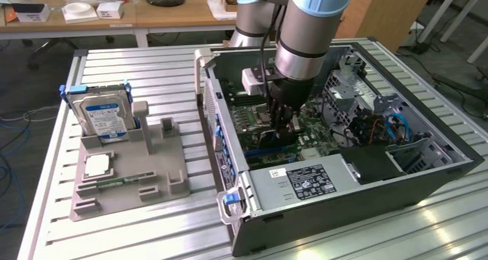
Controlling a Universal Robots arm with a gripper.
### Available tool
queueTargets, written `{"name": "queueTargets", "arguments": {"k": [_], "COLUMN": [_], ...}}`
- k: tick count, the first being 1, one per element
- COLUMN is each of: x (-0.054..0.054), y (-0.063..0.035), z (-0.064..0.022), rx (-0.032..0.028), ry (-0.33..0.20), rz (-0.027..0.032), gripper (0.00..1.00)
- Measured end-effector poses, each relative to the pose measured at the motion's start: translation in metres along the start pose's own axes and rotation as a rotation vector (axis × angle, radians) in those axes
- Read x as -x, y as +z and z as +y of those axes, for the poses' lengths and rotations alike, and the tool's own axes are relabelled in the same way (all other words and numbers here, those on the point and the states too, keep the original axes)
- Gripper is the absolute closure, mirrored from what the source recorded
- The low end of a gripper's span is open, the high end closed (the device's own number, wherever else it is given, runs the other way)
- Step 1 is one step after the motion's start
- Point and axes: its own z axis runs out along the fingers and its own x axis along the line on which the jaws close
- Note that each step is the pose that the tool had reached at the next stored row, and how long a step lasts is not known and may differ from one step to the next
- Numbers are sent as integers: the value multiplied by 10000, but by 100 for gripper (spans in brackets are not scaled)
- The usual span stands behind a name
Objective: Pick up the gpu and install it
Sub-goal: 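Insert the gpu into the slot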
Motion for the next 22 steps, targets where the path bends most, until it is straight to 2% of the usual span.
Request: {"name": "queueTargets", "arguments": {"k": [22], "x": [0], "y": [19], "z": [1], "rx": [0], "ry": [-1], "rz": [-2], "gripper": [74]}}
